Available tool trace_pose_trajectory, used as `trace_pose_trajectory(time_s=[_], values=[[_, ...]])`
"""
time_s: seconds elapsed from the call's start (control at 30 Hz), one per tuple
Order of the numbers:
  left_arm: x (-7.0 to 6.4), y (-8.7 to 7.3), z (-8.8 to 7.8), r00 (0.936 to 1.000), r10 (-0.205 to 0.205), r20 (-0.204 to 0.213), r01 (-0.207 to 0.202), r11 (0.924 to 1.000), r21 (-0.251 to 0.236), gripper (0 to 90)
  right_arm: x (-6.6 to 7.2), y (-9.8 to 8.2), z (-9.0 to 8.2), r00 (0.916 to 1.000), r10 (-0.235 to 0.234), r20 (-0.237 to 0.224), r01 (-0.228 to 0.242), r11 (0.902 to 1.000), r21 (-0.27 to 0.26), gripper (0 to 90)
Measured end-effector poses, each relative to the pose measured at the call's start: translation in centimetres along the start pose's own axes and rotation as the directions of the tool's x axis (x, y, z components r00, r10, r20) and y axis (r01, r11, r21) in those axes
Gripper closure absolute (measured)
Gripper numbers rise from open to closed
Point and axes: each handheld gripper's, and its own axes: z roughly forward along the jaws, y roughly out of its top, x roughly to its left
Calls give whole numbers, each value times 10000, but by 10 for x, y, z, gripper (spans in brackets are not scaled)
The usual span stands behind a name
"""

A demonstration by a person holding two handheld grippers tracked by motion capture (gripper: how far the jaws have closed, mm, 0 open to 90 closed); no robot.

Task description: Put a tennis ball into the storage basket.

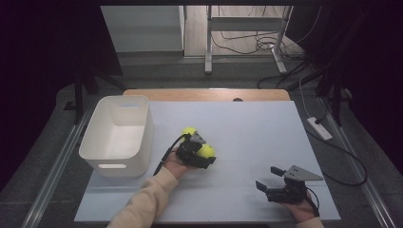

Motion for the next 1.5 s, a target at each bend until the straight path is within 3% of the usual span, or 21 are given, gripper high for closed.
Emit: trace_pose_trajectory(time_s=[0.57,1.0,1.5], values=[[-2,-1,-20,10000,35,4,-35,9968,-799,271,0,0,0,10000,7,25,-7,10000,-32,133],[-3,-2,-34,10000,-36,-29,31,9872,-1597,270,0,0,0,10000,15,46,-15,10000,-48,133],[-3,-4,-46,10000,-93,21,96,9801,-1985,271,0,0,0,10000,7,40,-7,10000,-34,133]])
